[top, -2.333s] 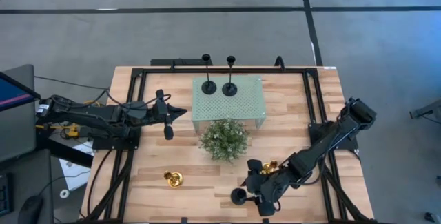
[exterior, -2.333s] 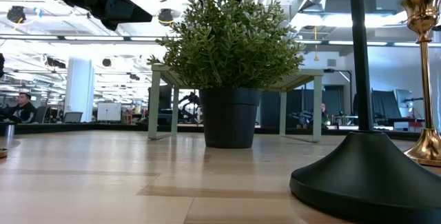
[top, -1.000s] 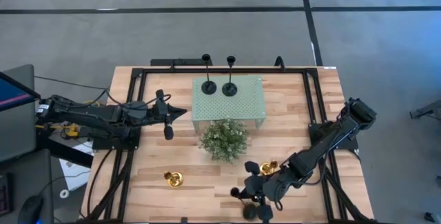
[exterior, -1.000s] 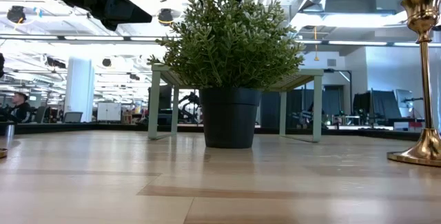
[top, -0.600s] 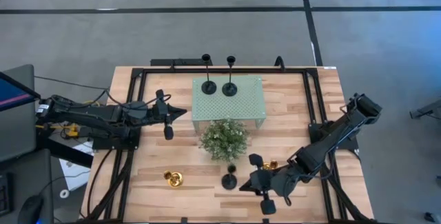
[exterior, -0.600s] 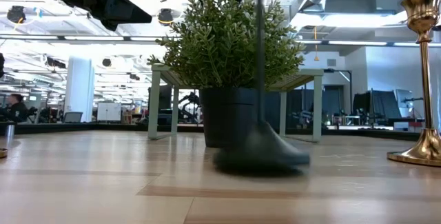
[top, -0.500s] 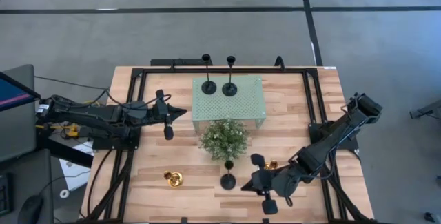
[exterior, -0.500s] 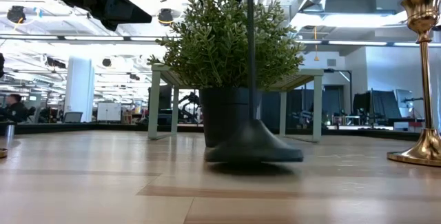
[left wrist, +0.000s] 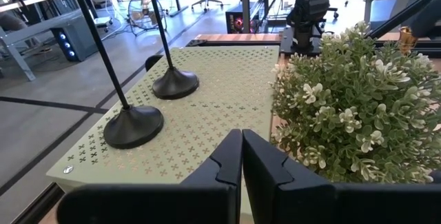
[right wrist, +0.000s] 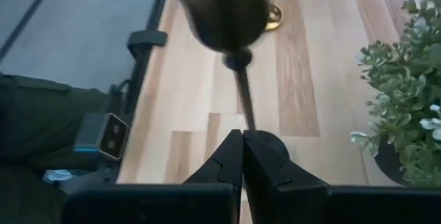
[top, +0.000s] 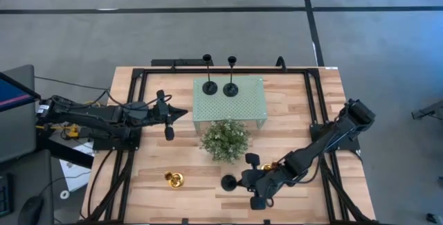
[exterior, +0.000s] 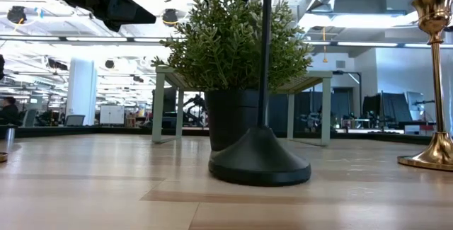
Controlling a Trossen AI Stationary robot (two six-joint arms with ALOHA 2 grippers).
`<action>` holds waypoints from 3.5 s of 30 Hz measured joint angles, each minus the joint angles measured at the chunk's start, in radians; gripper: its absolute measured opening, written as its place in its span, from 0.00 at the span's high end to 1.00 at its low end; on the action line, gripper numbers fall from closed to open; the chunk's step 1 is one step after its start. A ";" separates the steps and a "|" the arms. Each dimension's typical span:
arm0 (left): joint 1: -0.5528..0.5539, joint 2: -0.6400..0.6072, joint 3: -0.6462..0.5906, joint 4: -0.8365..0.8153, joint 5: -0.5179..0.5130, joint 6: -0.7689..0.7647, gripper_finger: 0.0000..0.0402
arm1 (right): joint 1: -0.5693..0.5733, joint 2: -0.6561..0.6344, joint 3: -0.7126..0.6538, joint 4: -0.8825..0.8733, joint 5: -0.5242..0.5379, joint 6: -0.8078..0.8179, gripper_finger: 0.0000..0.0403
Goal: Pick & Place candle stick holders
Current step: Put the black candle holder on the shelf
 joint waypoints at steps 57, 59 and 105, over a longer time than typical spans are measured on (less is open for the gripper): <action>0.000 0.000 0.000 0.000 0.000 0.000 0.97 | -0.035 -0.299 -0.423 0.477 -0.078 -0.165 0.99; 0.000 0.000 0.000 0.000 0.000 0.000 0.97 | -0.050 -0.269 -0.418 0.503 -0.077 -0.164 0.96; 0.000 0.000 0.000 0.000 0.000 0.000 0.97 | -0.097 -0.039 -0.203 0.501 -0.075 -0.133 0.98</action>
